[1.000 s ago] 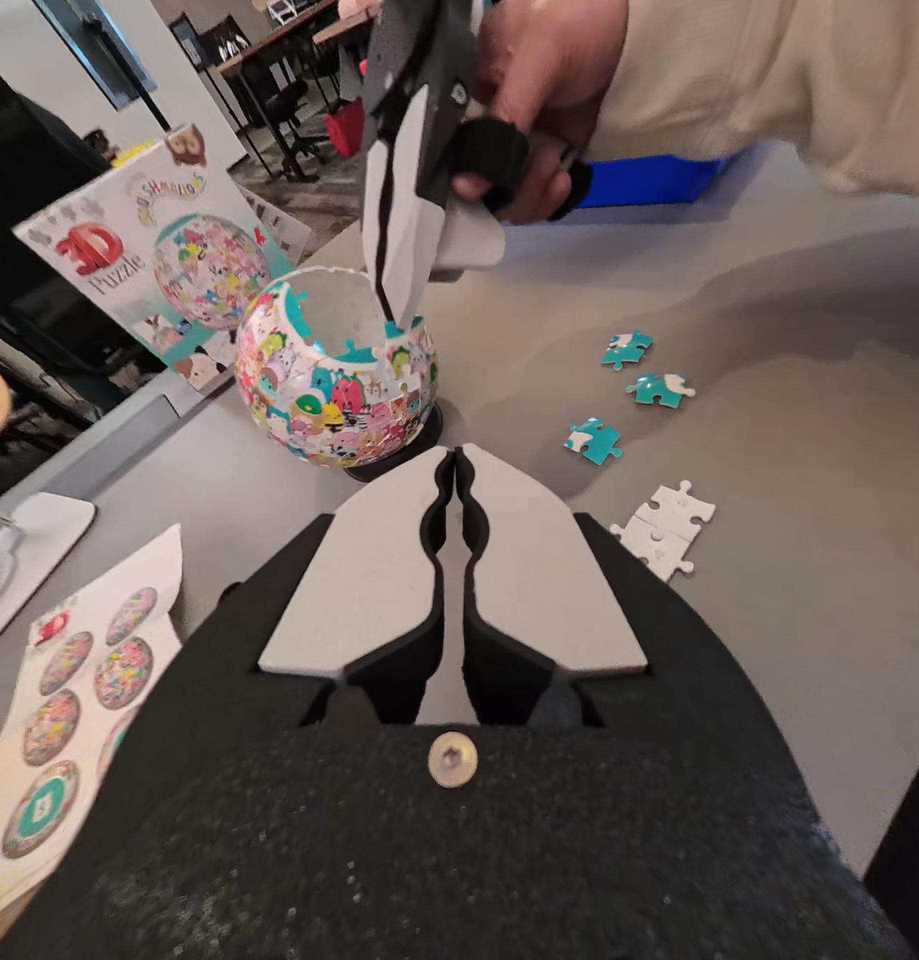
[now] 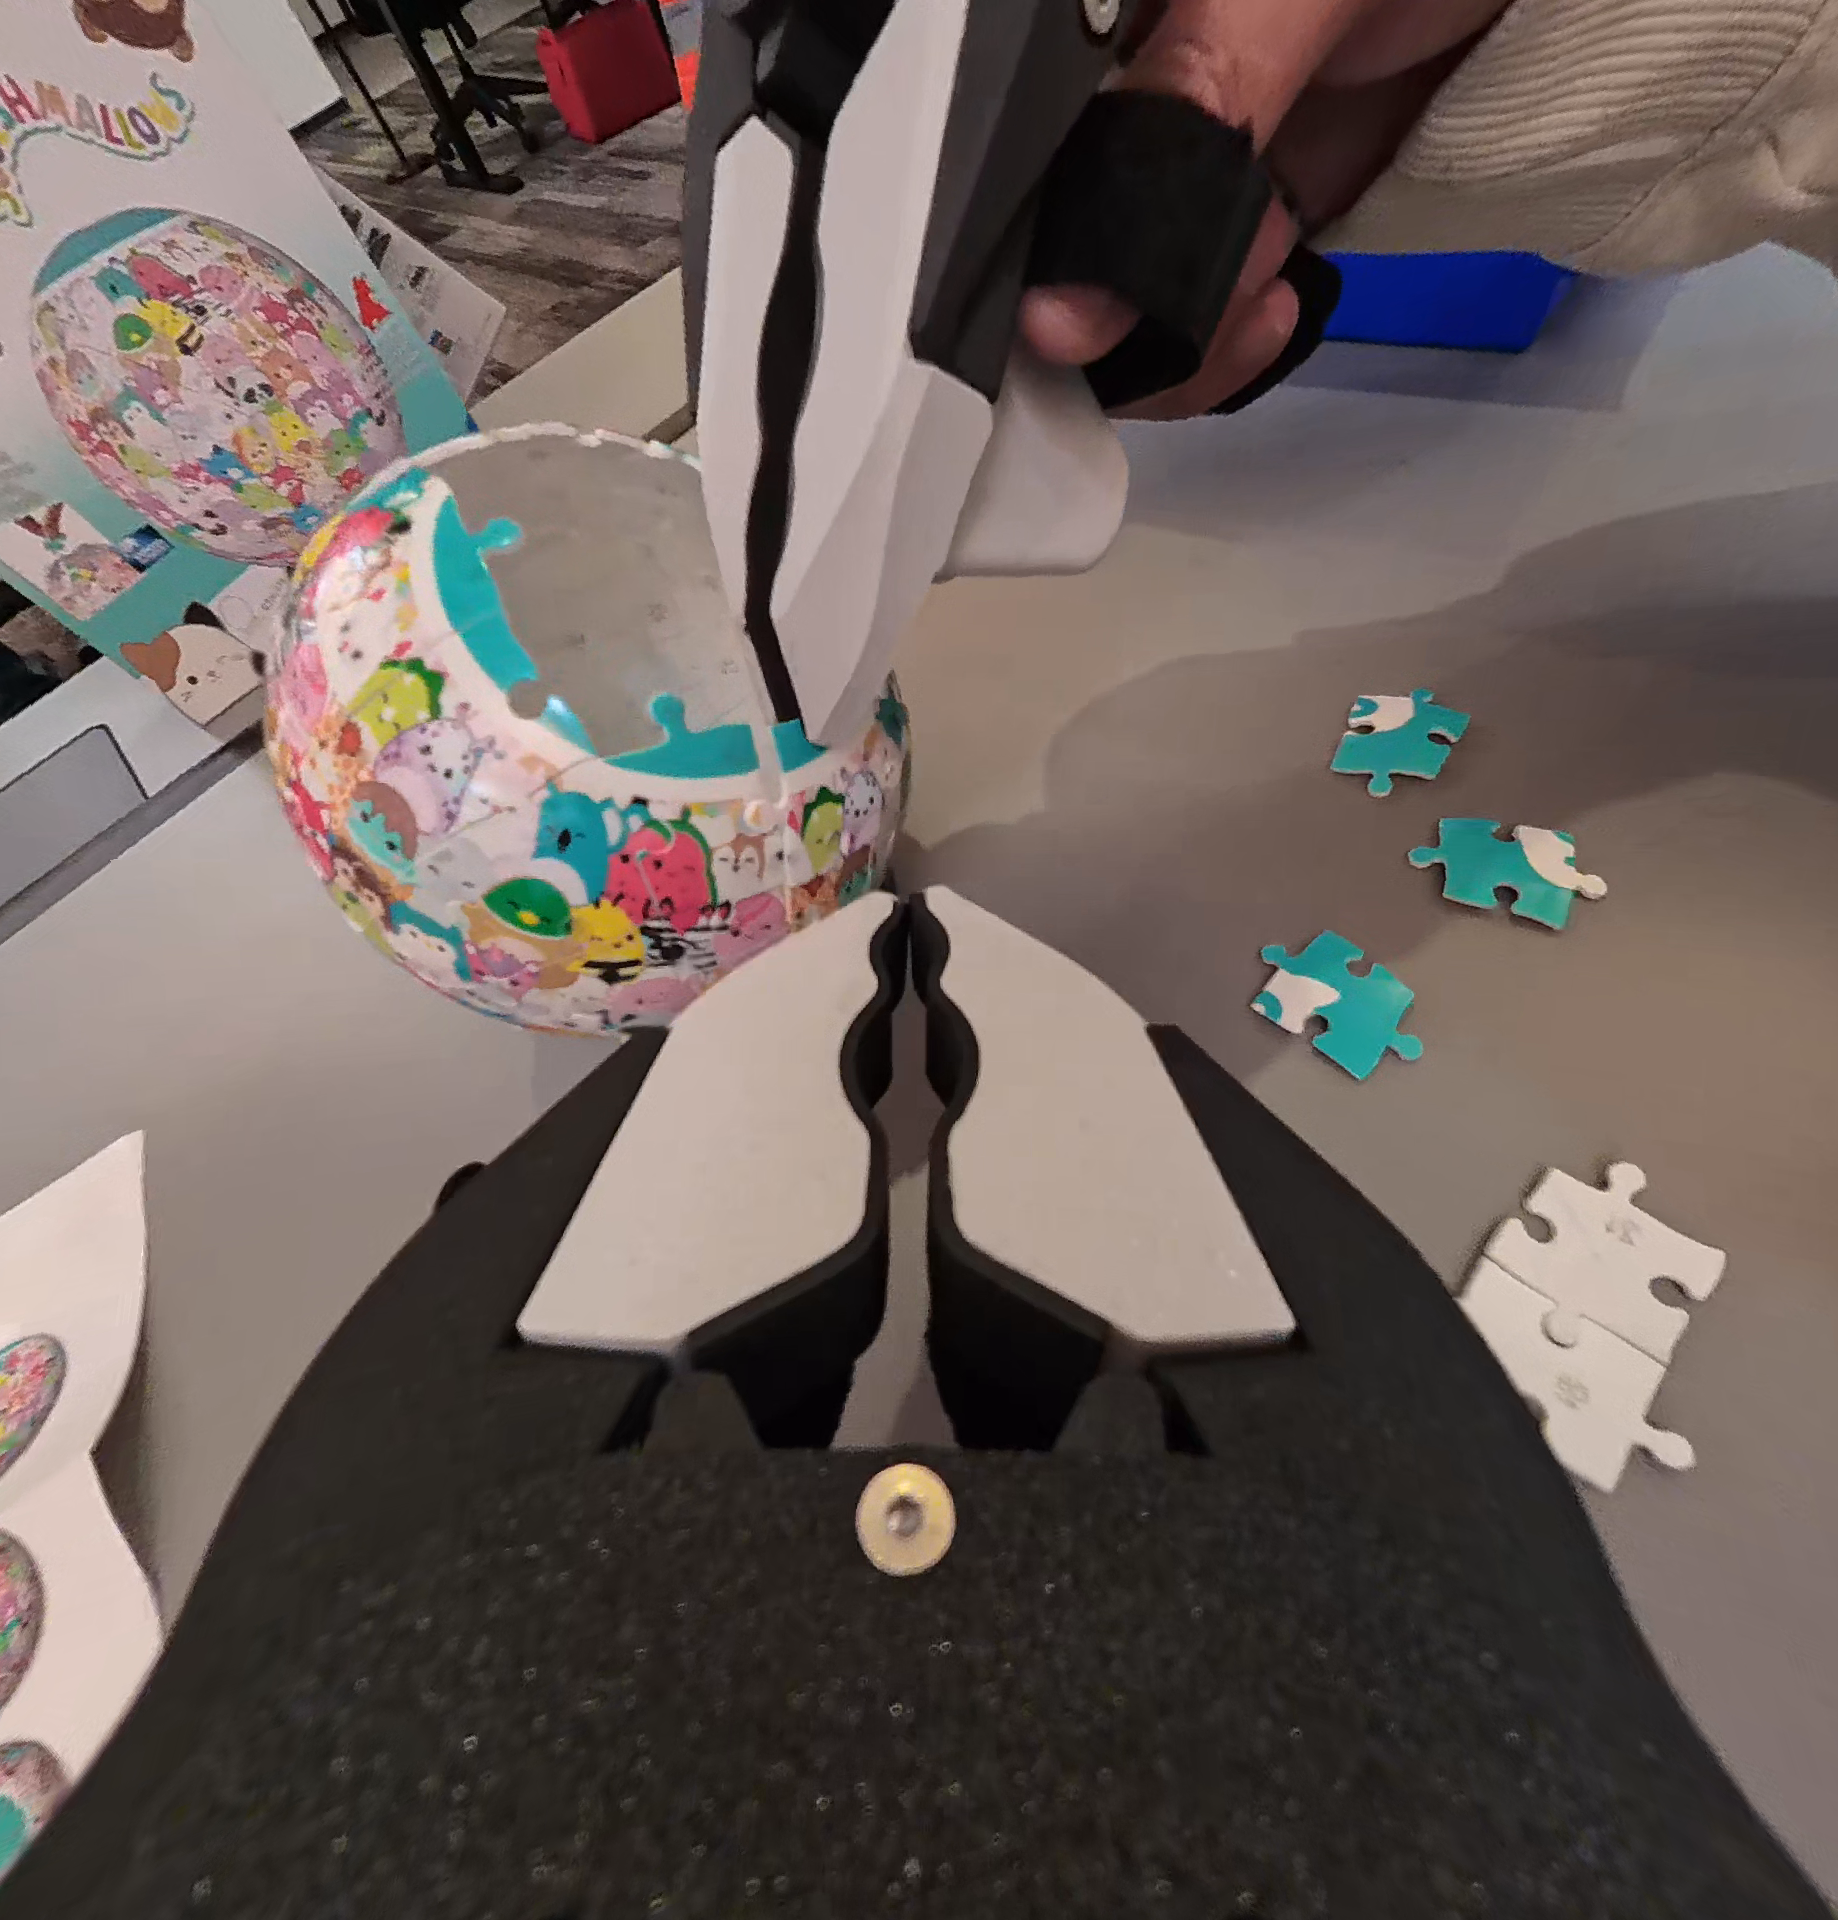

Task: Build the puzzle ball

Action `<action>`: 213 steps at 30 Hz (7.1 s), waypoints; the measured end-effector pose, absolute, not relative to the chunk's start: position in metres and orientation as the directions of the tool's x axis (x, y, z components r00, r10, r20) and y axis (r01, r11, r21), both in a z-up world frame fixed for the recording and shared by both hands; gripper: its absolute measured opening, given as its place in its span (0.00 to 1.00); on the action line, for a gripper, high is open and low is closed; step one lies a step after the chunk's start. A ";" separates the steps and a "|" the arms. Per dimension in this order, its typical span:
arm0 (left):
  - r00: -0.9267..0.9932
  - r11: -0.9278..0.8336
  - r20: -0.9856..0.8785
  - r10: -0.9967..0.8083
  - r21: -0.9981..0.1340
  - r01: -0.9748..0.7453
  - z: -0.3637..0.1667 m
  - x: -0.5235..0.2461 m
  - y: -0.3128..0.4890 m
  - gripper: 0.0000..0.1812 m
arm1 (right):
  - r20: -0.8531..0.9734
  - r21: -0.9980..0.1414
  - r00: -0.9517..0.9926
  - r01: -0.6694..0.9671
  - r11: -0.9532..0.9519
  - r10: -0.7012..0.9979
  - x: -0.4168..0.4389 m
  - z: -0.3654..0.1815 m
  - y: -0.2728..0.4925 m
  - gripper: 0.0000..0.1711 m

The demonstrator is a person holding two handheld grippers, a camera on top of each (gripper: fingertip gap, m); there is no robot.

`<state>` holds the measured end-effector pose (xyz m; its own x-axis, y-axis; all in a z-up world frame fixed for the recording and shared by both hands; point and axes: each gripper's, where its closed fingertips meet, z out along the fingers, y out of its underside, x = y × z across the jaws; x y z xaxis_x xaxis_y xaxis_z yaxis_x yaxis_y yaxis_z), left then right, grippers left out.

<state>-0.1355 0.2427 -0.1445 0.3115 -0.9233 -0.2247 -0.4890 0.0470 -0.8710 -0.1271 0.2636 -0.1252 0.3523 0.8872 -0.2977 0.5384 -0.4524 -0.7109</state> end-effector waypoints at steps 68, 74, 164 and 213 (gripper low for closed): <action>0.367 0.063 -0.232 -0.901 -0.906 -0.419 -0.130 -0.143 0.283 0.00 | -0.191 -0.751 0.461 0.499 -0.431 0.866 -0.141 -0.119 0.289 0.02; 0.373 0.060 -0.222 -0.901 -0.915 -0.399 -0.126 -0.146 0.288 0.00 | -0.182 -0.751 0.465 0.504 -0.428 0.866 -0.144 -0.117 0.293 0.02; 0.366 0.108 -0.275 -0.889 -0.903 -0.416 -0.128 -0.147 0.305 0.00 | -0.220 -0.753 0.545 0.432 -0.497 0.809 -0.148 -0.112 0.306 0.09; -0.055 -0.082 0.098 -0.994 -0.969 -0.235 -0.117 -0.153 0.343 0.32 | 0.324 -0.742 0.689 0.610 -0.278 0.648 -0.139 -0.106 0.322 0.21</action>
